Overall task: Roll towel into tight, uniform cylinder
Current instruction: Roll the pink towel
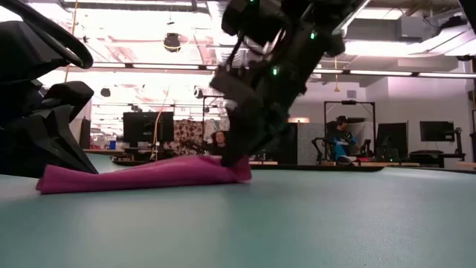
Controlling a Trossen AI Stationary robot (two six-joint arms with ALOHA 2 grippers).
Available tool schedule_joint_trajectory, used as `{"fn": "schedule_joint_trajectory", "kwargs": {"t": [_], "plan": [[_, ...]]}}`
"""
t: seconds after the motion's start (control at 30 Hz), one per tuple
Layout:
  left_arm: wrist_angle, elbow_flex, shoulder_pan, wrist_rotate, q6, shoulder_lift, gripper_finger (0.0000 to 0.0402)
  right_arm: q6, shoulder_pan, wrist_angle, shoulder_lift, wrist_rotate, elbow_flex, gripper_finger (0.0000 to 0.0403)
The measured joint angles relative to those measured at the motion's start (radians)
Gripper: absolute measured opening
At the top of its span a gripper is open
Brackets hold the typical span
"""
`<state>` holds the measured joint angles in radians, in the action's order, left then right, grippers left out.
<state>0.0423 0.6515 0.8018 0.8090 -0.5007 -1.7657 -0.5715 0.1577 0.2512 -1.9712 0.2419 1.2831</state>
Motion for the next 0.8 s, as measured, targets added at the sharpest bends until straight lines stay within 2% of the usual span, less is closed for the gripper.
{"fn": "schedule_joint_trajectory", "kwargs": {"t": [0.13,0.43,0.6,0.8], "plan": [[0.008,0.000,0.007,-0.004,-0.010,0.000,0.0000,0.042,0.002,0.000,0.041,0.067,0.002,0.0102],[0.014,-0.001,0.012,-0.014,-0.017,0.000,0.0000,0.143,-0.002,0.053,0.052,0.113,0.004,0.0102],[0.020,-0.001,0.012,-0.018,-0.019,0.000,0.0000,0.220,0.034,0.076,0.106,0.303,0.004,0.0098],[0.028,-0.001,0.012,-0.020,-0.035,0.000,0.0000,0.339,0.095,-0.034,0.116,0.226,-0.017,0.0068]]}}
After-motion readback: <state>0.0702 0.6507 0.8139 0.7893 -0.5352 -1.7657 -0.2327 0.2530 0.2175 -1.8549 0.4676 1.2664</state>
